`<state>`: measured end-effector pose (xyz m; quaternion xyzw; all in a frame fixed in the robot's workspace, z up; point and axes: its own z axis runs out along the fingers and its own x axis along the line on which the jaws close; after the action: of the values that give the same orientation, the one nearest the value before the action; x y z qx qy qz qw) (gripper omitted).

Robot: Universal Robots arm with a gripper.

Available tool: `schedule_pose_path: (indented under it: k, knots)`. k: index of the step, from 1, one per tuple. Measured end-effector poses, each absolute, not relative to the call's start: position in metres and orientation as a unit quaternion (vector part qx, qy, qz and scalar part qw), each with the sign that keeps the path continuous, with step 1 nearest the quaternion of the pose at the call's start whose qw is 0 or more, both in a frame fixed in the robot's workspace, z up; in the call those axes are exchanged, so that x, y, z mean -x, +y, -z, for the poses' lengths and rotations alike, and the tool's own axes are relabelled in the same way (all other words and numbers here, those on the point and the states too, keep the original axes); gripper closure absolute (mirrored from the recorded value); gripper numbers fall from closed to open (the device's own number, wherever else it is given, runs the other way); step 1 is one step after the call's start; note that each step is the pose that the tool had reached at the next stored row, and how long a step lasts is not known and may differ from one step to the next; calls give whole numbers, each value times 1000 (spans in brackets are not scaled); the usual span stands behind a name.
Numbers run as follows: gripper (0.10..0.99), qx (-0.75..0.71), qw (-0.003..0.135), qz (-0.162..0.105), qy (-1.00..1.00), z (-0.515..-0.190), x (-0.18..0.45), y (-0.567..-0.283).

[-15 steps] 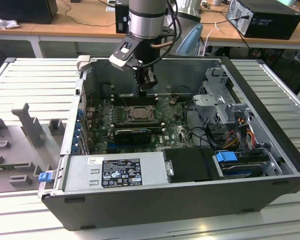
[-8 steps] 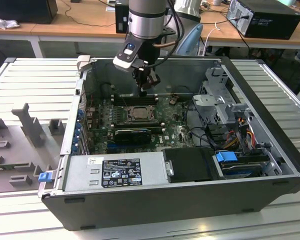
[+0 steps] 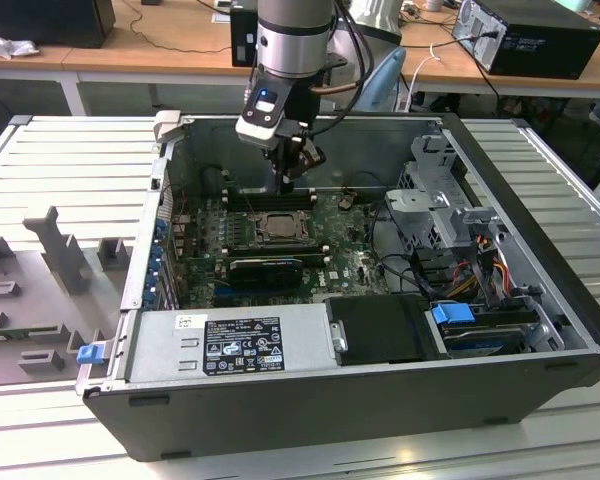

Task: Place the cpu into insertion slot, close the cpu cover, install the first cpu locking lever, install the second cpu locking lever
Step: 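Install the first cpu locking lever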

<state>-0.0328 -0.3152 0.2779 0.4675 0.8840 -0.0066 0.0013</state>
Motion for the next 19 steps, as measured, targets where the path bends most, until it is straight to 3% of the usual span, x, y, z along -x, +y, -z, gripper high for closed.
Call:
schedule_pose_path:
  k: [17, 19]
  knots:
    - [980, -317, 4, 5, 948, -277, 33, -315]
    - [980, -300, 11, 3, 954, -276, 33, -315]
